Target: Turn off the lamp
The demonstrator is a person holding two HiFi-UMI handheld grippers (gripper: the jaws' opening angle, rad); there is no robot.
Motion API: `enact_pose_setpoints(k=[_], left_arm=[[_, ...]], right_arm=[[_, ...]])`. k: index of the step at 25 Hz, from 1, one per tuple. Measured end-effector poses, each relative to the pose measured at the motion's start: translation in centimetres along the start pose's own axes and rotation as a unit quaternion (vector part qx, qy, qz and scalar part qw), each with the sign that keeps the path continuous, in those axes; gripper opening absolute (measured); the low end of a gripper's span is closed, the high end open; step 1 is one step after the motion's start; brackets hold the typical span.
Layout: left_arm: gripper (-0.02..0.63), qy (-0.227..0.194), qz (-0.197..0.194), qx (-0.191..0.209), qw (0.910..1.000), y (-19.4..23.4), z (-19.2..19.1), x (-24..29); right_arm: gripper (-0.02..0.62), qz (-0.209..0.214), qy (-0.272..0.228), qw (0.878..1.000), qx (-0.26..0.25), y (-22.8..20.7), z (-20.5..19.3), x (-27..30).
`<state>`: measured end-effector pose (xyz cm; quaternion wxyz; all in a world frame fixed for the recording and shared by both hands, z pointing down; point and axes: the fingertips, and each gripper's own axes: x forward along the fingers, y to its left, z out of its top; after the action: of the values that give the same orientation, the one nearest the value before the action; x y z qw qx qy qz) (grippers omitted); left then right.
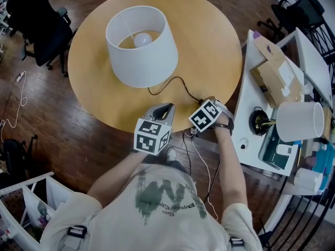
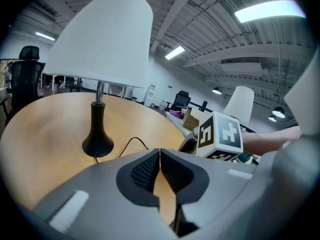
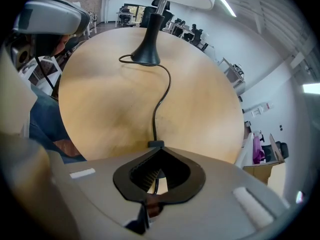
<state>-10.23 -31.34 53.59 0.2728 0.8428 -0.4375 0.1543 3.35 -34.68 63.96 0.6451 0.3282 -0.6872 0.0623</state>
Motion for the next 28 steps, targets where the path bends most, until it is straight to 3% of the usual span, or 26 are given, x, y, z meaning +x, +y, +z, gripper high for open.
enact_pose_setpoints(k=[18, 28], left_arm=[[-0.004, -0.029, 0.035, 0.000, 0.9990, -1.0, 0.5, -2.0], [-0.005, -0.057, 0.079, -0.018, 0.9951, -1.5, 0.2, -4.0]], right_arm=[[0.038, -0.023, -0.075, 0.997, 0.029, 0.6, 0.8, -2.5], [0.038, -0.002, -0.191, 0.981, 0.045, 2.9, 4.1, -7.5]])
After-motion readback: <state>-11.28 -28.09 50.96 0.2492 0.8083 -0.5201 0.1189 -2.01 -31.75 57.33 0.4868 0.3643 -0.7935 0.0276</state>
